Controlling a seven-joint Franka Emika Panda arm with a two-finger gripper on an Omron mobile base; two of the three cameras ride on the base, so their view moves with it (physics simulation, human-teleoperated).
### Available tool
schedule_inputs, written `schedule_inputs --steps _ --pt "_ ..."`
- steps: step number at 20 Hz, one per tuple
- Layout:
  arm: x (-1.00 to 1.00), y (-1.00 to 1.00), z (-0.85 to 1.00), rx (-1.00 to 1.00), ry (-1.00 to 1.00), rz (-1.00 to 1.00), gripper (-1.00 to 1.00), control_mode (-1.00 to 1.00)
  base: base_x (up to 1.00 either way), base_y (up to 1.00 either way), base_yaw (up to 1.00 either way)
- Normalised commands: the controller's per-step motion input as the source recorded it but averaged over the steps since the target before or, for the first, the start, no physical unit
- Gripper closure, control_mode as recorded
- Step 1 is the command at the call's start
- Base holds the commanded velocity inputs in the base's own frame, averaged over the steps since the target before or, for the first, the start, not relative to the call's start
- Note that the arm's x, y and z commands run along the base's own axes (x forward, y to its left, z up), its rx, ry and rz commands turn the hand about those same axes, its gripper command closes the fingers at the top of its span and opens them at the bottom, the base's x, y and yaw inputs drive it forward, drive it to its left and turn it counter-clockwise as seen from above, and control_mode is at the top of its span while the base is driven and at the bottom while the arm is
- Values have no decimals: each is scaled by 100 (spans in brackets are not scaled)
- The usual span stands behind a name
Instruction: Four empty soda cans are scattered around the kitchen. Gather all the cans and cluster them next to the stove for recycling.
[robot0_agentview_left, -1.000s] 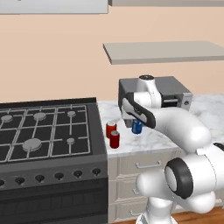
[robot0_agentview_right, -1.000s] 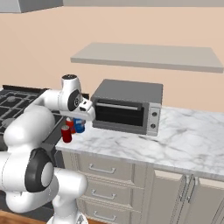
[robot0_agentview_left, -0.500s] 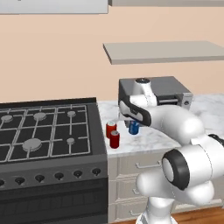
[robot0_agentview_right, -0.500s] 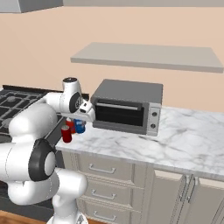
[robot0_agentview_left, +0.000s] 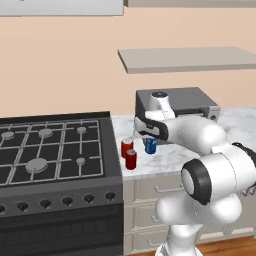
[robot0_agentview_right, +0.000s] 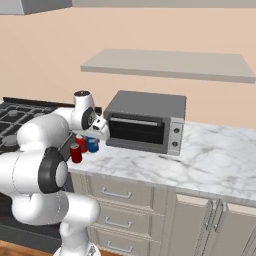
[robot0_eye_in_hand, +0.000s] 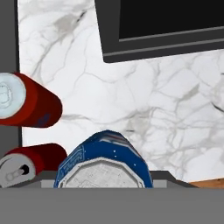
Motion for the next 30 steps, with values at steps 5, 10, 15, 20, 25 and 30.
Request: schedule_inputs --steps 5,10,15,20,25,30 --pt "4 0 -22 0 0 0 100 -100 0 0 0" --pt "2 0 -19 0 0 0 100 -100 0 0 0" --pt "13 0 -14 0 0 0 100 -100 0 0 0" --pt "23 0 -11 0 0 0 100 -100 0 0 0" --pt "13 0 -14 0 0 0 100 -100 0 0 0" --pt "2 0 -15 0 0 0 100 -100 0 0 0"
